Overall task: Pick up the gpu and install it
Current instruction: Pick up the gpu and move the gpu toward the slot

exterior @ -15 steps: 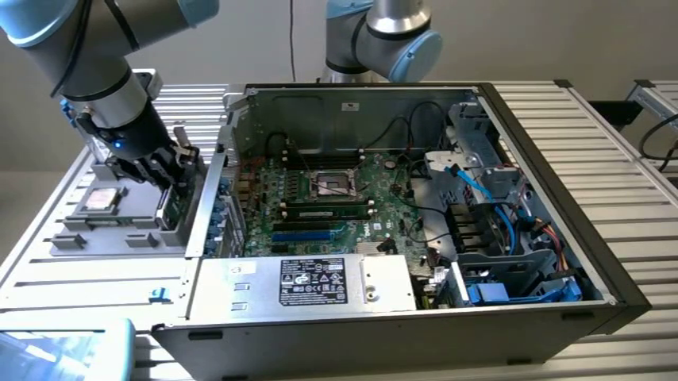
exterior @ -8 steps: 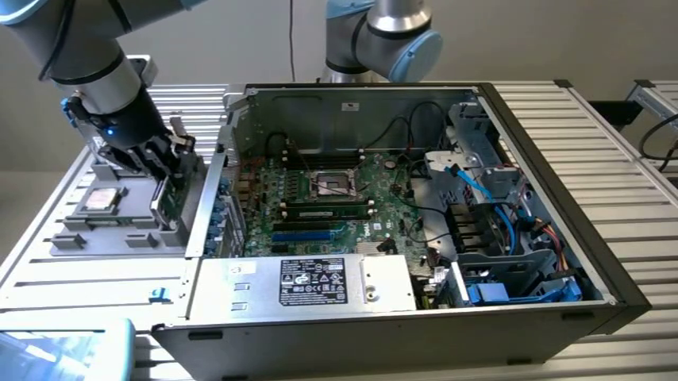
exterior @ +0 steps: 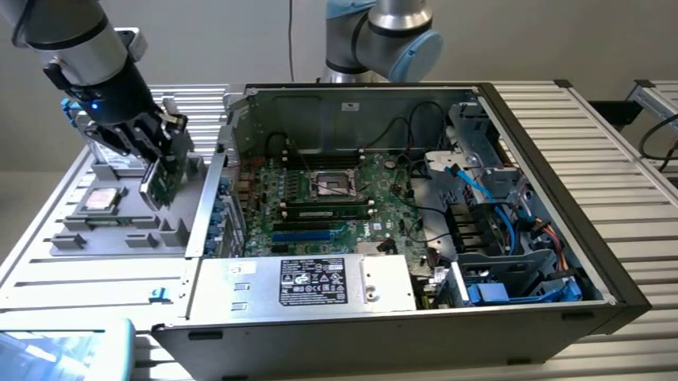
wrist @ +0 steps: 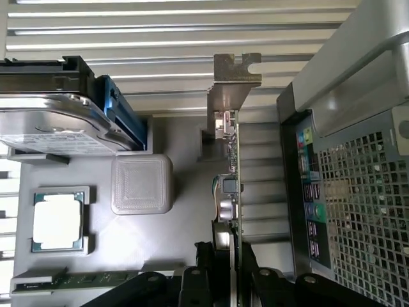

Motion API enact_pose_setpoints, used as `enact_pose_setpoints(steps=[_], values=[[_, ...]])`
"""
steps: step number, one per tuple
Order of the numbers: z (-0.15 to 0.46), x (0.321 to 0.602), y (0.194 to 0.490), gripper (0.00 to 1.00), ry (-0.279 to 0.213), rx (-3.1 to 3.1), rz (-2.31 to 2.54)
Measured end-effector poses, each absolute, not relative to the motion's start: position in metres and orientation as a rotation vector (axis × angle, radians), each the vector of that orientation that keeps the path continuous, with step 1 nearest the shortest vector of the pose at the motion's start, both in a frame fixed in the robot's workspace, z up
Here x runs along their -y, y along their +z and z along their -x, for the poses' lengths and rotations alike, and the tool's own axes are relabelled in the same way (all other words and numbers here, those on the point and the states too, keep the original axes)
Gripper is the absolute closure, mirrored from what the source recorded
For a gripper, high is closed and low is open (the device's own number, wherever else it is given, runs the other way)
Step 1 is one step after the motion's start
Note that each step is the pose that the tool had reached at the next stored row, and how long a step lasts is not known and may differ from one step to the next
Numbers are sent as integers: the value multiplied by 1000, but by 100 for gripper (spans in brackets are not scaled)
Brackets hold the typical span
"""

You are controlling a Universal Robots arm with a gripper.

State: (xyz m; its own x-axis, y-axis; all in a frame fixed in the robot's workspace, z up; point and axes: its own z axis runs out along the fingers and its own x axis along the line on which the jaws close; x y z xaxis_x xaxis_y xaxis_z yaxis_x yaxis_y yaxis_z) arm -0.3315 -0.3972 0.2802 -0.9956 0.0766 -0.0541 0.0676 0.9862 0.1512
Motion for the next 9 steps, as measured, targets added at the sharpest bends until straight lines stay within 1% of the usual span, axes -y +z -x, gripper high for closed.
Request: enact_pose_setpoints(steps=[9], values=[[332,398,321,72,232,-3071,-112]])
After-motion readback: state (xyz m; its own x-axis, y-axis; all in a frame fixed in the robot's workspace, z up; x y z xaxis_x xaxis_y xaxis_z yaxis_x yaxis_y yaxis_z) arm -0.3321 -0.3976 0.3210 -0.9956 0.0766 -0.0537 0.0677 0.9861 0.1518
